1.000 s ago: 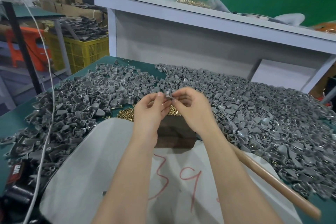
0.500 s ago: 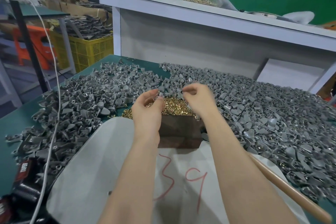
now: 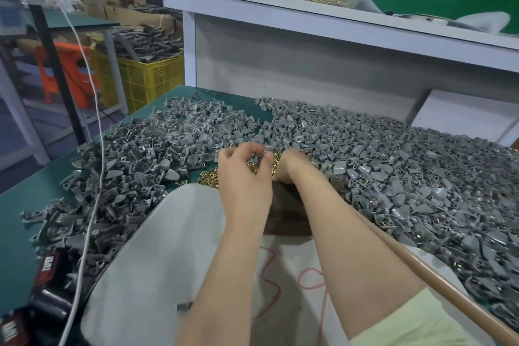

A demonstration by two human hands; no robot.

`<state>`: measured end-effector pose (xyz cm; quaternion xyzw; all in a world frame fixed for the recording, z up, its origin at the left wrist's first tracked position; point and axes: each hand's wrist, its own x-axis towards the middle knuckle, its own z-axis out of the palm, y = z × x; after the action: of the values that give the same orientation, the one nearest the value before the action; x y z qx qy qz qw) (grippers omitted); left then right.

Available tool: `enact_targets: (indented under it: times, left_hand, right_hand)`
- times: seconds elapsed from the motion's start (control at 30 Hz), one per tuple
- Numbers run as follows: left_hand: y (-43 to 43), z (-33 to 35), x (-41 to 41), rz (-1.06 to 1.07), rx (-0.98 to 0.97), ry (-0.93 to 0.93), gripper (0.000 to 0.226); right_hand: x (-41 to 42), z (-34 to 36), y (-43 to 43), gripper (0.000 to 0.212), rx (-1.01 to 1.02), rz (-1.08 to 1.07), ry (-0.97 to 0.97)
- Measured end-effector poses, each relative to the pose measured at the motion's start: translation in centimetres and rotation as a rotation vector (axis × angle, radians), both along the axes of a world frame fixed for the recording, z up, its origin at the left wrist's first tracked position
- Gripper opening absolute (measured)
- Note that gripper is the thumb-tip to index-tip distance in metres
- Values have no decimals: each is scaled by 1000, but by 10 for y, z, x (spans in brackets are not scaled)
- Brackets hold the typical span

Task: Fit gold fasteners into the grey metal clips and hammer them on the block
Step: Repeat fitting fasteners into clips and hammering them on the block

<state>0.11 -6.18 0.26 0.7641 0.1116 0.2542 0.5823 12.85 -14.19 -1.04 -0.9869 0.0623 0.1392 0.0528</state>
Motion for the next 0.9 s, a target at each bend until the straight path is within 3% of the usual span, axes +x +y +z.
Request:
enact_targets:
  times: [0.27, 0.37, 0.4, 0.47, 0.57, 0.8, 0.9]
  left_hand:
    - [-6, -8, -1, -124, 445, 137, 15]
    - [-8, -11, -2, -92, 556, 212, 17]
    - [-7, -12, -2, -91, 580, 240, 19]
    - [-6, -13, -1, -136, 614, 290, 24]
    - [-5, -13, -1, -181, 647, 327, 34]
    - [-7, -13, -2, -154, 658, 322, 19]
    - [-6, -15, -1, -174, 630, 294, 25]
  right_hand:
    - [0, 1, -1, 38, -9, 50, -15]
    - [1, 1, -1, 17, -41, 58, -3]
    - [1, 0, 0, 9, -46, 60, -12]
    - [1, -2, -1, 19, -51, 69, -23]
    - [1, -3, -1, 14, -68, 91, -35]
    - [0, 1, -2, 17, -63, 83, 22]
    - [-4, 0, -3, 10, -13, 68, -29]
